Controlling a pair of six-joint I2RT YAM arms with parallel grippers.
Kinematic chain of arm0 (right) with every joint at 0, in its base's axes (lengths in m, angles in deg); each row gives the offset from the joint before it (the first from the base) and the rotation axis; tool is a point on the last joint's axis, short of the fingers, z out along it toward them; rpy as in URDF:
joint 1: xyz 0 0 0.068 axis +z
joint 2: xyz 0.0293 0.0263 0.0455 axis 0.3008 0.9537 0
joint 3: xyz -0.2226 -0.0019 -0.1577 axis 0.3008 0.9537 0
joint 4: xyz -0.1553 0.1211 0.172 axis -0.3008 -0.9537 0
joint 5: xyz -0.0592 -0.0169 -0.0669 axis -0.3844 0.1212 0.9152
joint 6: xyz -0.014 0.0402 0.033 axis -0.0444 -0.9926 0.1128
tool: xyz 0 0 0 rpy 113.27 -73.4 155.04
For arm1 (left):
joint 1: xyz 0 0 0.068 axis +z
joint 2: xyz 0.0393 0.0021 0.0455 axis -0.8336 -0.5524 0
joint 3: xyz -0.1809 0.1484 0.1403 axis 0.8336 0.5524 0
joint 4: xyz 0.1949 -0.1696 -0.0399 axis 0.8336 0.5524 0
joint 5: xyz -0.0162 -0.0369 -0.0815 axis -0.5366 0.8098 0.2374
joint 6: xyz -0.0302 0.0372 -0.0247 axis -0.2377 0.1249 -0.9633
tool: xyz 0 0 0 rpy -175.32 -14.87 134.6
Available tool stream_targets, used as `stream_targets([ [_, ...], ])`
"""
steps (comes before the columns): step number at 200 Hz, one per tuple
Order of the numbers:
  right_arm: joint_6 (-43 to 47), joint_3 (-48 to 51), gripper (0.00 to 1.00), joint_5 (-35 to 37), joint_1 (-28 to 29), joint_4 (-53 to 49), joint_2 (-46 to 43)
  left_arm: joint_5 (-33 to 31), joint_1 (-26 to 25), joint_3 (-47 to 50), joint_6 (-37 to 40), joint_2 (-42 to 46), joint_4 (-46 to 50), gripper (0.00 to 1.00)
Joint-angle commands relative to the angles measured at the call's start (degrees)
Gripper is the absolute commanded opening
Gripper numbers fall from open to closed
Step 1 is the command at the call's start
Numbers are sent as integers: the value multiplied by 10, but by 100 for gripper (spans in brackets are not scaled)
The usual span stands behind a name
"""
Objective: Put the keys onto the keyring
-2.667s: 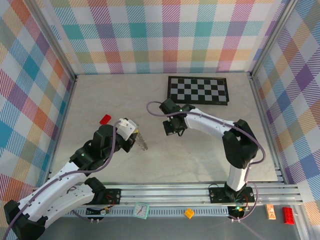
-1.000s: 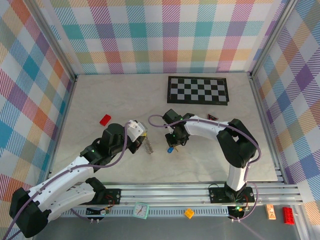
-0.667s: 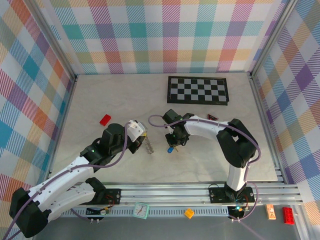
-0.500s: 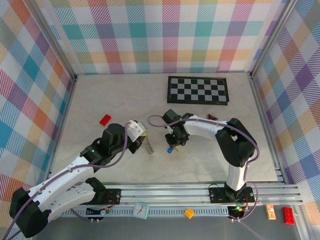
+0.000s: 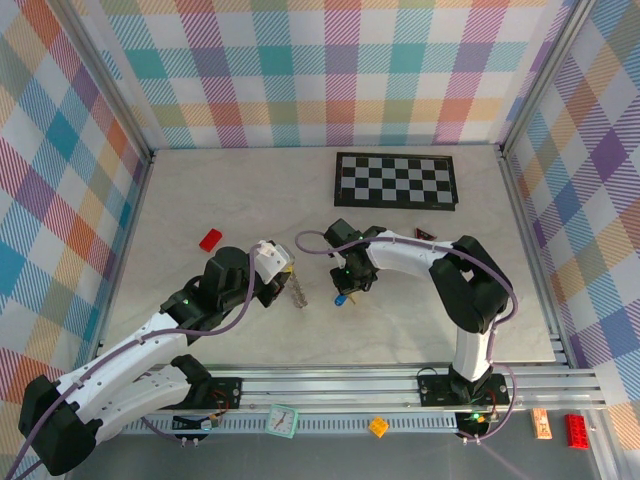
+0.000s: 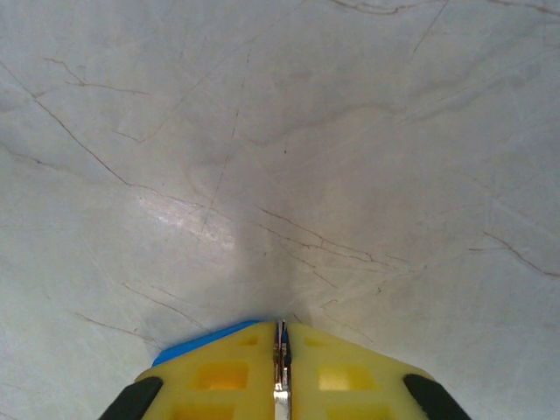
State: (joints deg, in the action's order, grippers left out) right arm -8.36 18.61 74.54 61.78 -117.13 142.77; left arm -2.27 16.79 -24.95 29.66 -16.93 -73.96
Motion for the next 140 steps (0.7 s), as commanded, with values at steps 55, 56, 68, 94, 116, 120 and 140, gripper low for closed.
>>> stream_targets([
  [55,1,-19,10,5,2,-20,-3,13,-4,3,4,3,-25,0],
  [56,1,-20,10,5,2,-20,-3,13,-4,3,4,3,-25,0],
  [68,1,-19,10,4,2,-20,-4,13,-4,4,3,3,-26,0],
  [94,1,-21,11,3,2,-21,-5,13,-5,4,4,3,-26,0],
  [116,2,-22,11,4,2,-23,-5,14,-5,4,4,3,-26,0],
  [120,2,-22,11,5,2,-23,-4,14,-5,4,4,3,-26,0],
  [140,2,-22,10,4,2,-25,-3,14,-5,4,4,2,-26,0],
])
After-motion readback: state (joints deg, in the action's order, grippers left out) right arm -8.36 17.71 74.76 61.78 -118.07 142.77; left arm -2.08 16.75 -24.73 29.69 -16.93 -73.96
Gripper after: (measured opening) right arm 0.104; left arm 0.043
